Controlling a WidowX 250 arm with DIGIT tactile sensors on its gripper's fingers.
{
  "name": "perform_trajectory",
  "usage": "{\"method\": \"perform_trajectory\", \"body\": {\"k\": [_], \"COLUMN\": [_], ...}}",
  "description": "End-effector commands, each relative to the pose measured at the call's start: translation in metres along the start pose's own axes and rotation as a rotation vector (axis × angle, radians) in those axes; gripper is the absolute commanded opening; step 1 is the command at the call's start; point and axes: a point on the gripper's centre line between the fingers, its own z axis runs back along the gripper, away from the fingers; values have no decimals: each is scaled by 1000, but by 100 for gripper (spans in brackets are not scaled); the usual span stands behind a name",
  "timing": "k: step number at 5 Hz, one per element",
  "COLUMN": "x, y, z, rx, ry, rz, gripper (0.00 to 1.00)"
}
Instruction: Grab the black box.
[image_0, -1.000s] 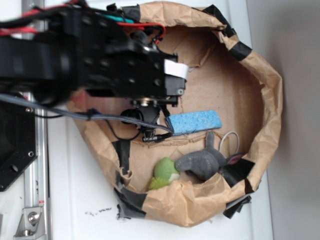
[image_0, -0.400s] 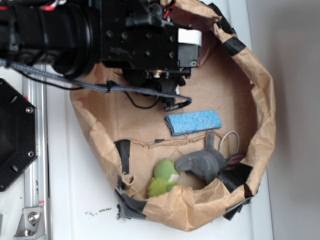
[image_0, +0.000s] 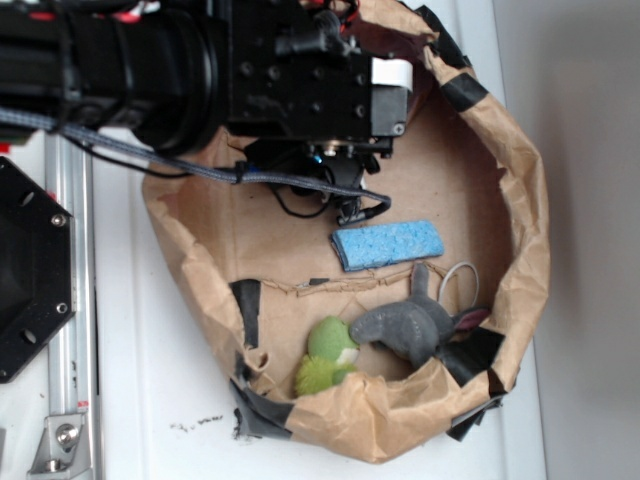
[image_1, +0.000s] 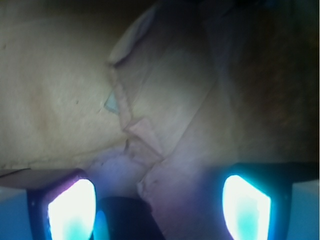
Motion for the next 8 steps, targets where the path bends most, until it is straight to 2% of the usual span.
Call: {"method": "perform_trajectory", "body": {"k": [1,2,3,4,5,6,7,8], "x": [-7,-25,-38,-37,-33,-42,-46,-42], "y": [-24,-27,-32,-41,-40,-38,-38,-36], "z": [8,3,6,10,1,-8,-9,-3], "rx": [-90,-101,-117,-135,-111,-91,-74,-85], "ry": [0,42,31,2,25,45,39,14], "rz": [-45,-106,-152,-157,-130,-142,-136,-116], "gripper": [100,100,100,100,100,100,0,0]}}
